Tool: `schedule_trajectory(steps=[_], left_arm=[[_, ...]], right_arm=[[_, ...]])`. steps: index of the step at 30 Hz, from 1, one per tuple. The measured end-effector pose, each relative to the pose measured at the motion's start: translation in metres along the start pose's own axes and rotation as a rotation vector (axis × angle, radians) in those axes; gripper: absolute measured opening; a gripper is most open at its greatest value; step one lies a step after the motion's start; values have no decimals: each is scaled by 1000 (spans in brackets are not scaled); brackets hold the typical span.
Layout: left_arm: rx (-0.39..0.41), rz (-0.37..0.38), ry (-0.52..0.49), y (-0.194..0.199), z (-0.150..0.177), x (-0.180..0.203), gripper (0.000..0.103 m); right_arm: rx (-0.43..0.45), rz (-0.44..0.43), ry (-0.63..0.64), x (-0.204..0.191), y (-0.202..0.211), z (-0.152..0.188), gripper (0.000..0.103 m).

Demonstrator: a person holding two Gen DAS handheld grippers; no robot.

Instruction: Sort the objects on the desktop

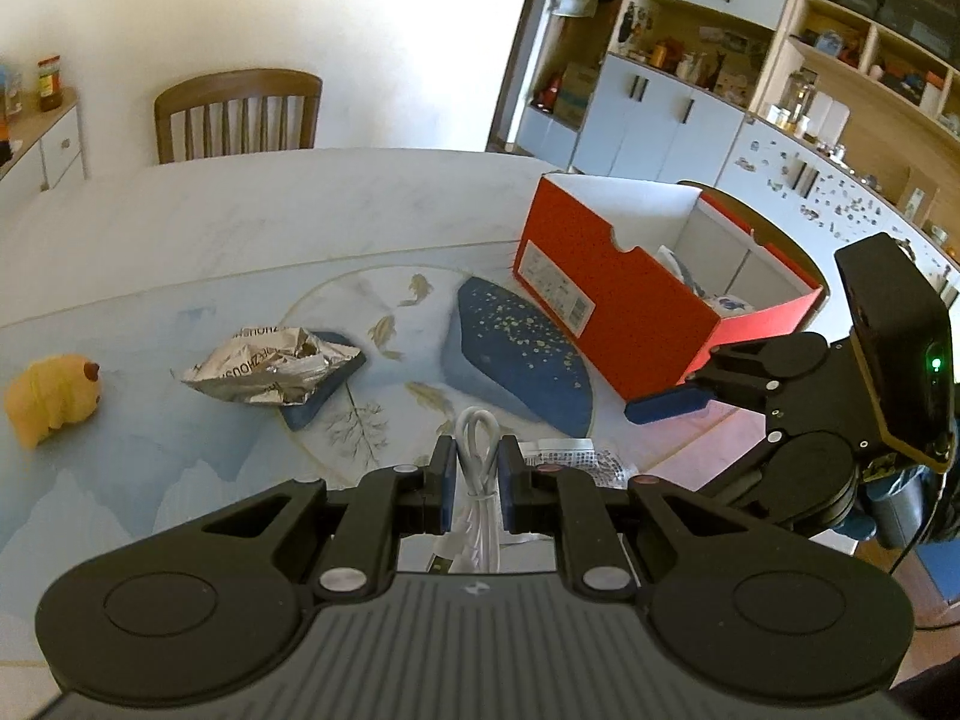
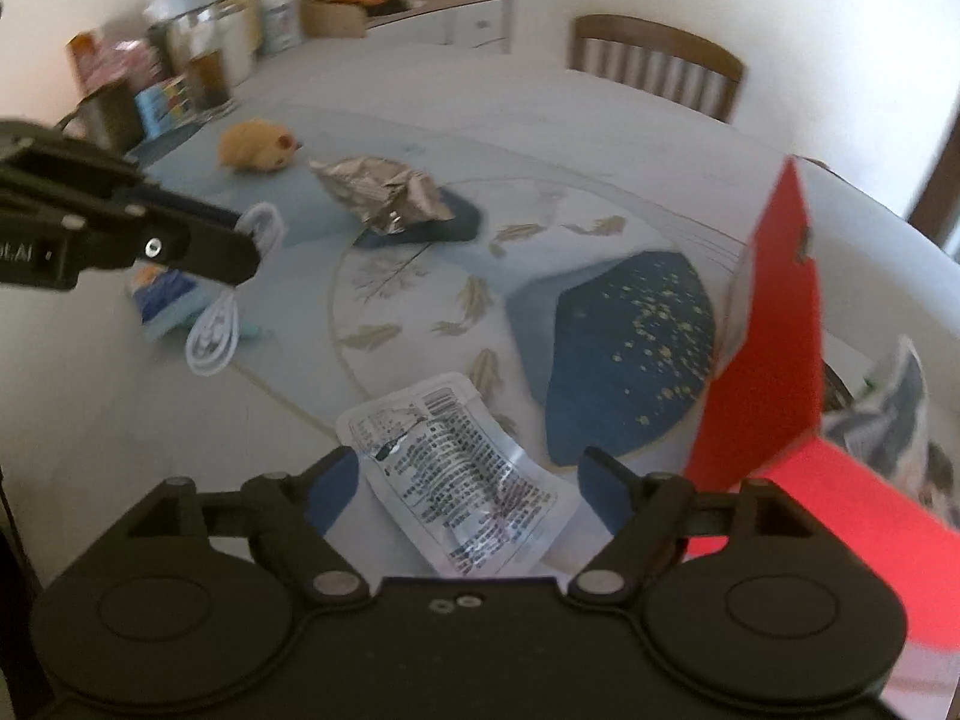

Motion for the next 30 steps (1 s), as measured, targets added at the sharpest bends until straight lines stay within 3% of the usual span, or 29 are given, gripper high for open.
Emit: schedule_trajectory(steps=[9, 17, 23, 30], left_arm=[[-3, -61, 54, -15, 7, 4, 13], [3, -109, 99, -23, 12, 6, 13], [4, -112, 103, -24, 12, 7, 13], [2, -102, 86, -24, 12, 5, 13]], right_arm=[[-37, -129, 190, 0, -14, 2, 81], [-42, -180, 246, -1, -27, 6, 75], [-37, -180, 200, 0, -31, 6, 70], [-17, -63, 53, 3, -30, 7, 65]])
Point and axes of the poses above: each gripper's, at about its wrist camera, not at the fingertips, and y roughly against the way its jaws point, x to its right, z to its underside, the point moved 4 cm from there along -y, roughly the way its jaws point, and after that the axes turned 8 degrees about x, right-handed, at the moved point
